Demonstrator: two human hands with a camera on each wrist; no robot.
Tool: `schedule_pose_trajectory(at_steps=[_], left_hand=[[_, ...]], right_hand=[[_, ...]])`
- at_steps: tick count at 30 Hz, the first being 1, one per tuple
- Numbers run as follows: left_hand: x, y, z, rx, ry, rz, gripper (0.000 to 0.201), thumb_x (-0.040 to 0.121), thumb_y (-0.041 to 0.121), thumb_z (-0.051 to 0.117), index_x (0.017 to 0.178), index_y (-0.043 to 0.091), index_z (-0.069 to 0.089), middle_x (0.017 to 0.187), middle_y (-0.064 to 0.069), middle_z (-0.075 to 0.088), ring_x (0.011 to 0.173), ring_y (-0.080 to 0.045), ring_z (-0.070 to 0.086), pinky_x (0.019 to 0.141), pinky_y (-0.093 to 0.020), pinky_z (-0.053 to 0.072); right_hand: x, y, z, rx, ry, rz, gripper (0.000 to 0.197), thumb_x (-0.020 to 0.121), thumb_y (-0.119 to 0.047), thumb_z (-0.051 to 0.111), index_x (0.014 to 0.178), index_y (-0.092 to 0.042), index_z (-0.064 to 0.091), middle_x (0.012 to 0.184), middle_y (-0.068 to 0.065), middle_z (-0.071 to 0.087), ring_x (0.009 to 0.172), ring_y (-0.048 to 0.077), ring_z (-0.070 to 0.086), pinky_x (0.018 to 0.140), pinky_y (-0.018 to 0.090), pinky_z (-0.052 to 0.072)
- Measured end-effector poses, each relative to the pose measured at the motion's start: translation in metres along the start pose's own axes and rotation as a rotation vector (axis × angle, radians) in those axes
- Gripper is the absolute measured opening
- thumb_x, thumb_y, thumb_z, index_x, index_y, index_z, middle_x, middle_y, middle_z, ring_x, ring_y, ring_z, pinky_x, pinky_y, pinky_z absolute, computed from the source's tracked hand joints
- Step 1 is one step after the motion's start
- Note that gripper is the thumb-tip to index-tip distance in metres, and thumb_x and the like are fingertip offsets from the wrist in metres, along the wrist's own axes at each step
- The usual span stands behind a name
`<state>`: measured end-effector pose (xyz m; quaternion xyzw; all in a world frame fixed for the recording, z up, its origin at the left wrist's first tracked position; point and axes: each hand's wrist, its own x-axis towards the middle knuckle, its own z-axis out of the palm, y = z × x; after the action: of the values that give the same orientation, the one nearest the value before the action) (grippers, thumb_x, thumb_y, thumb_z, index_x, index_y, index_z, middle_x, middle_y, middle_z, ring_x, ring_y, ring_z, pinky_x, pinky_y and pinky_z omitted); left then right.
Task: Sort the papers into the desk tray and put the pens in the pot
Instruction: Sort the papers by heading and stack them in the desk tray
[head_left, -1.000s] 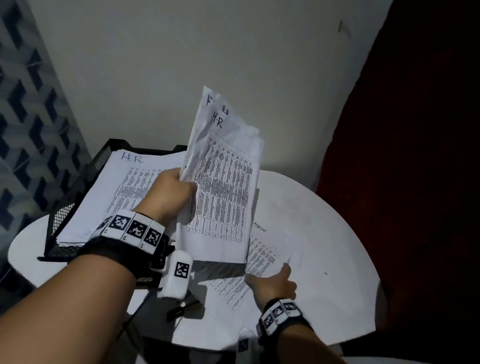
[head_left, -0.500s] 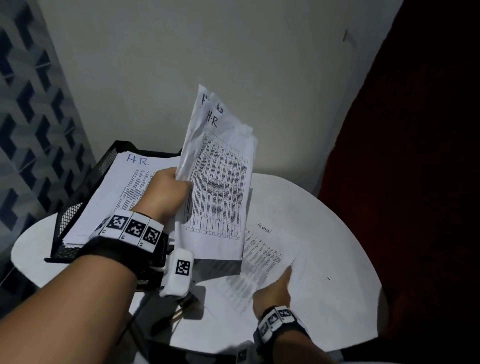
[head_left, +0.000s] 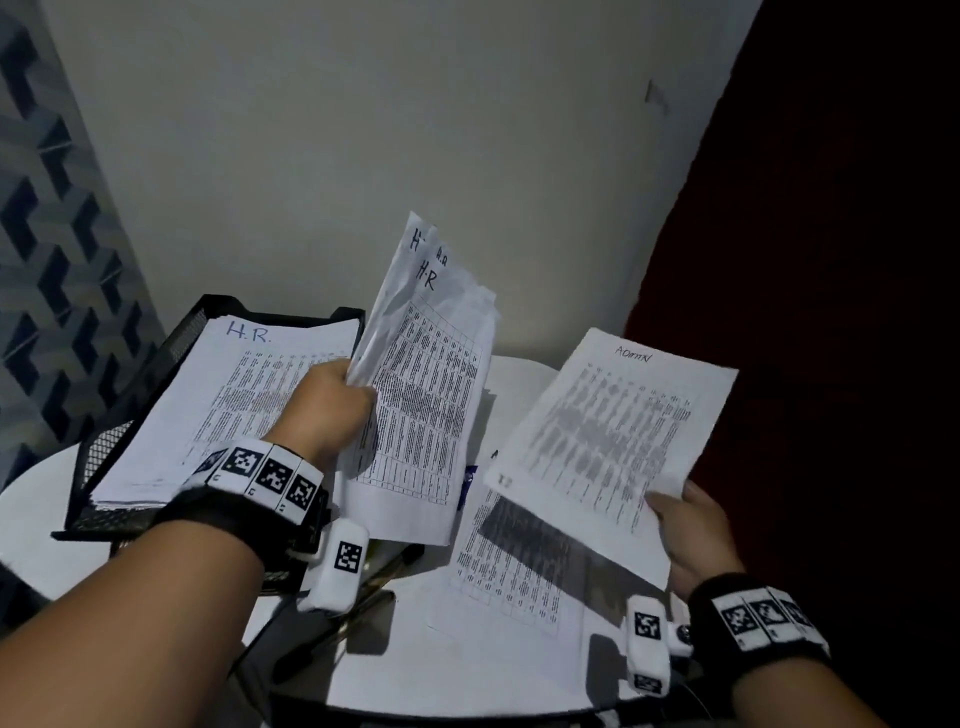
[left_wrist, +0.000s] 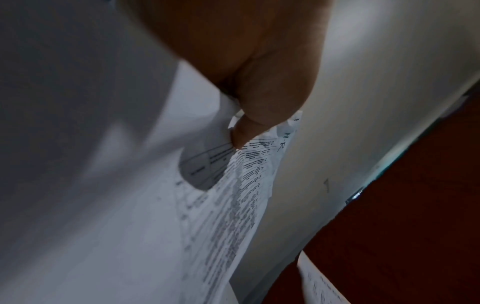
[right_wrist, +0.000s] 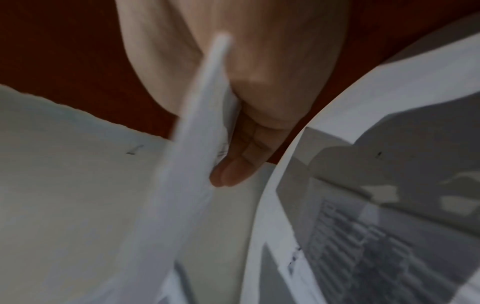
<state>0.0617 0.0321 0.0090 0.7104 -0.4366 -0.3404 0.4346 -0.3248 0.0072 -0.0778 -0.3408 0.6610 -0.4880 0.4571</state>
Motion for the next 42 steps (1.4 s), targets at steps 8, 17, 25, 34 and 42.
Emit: schedule_pose_trajectory(at_steps=[8, 17, 25, 34, 42], left_hand=[[-0.019, 0.002, 0.039, -0.312, -0.33, -0.091, 0.024, 0.093, 0.02, 0.057, 0.111, 0.013, 0.071, 0.098, -0.017, 0.062, 0.081, -0.031, 0.056, 0.076, -0.04, 0.043], [-0.027, -0.002, 0.054, -0.077, -0.458, -0.017, 0.008, 0.1, 0.011, 0.056, 0.106, 0.01, 0.062, 0.07, -0.01, 0.065, 0.059, -0.025, 0.062, 0.054, -0.032, 0.05], [-0.008, 0.0, 0.032, -0.156, -0.138, -0.109, 0.022, 0.092, -0.005, 0.035, 0.088, 0.005, 0.054, 0.054, -0.015, 0.048, 0.043, -0.021, 0.048, 0.045, -0.03, 0.042], [-0.005, -0.002, 0.009, 0.007, -0.005, -0.003, 0.017, 0.096, 0.001, 0.044, 0.089, 0.01, 0.057, 0.068, -0.01, 0.055, 0.058, -0.024, 0.054, 0.05, -0.029, 0.044], [-0.001, -0.007, 0.002, 0.029, -0.003, 0.007, 0.015, 0.097, 0.005, 0.047, 0.093, 0.011, 0.061, 0.077, -0.012, 0.059, 0.067, -0.026, 0.055, 0.061, -0.032, 0.044]], right_hand=[[-0.062, -0.008, 0.057, 0.173, -0.325, 0.044, 0.025, 0.102, 0.002, 0.054, 0.116, -0.006, 0.073, 0.108, 0.014, 0.08, 0.093, 0.03, 0.078, 0.07, 0.038, 0.064], [-0.058, 0.019, 0.085, 0.111, -0.243, -0.014, 0.017, 0.097, 0.0, 0.065, 0.109, -0.01, 0.069, 0.106, 0.01, 0.08, 0.098, 0.031, 0.078, 0.09, 0.052, 0.062], [-0.028, 0.068, 0.054, -0.445, -0.031, 0.137, 0.056, 0.084, -0.031, 0.08, 0.131, -0.018, 0.053, 0.128, 0.009, 0.06, 0.094, 0.021, 0.063, 0.079, 0.03, 0.055], [-0.024, 0.134, 0.08, -0.979, 0.039, 0.207, 0.12, 0.074, -0.043, 0.084, 0.16, -0.038, -0.001, 0.137, 0.011, 0.059, 0.124, 0.034, 0.059, 0.103, 0.049, 0.049], [0.009, 0.102, 0.053, -0.741, -0.005, 0.114, 0.034, 0.097, -0.005, 0.054, 0.13, 0.001, 0.063, 0.125, 0.021, 0.07, 0.114, 0.036, 0.067, 0.091, 0.032, 0.05]])
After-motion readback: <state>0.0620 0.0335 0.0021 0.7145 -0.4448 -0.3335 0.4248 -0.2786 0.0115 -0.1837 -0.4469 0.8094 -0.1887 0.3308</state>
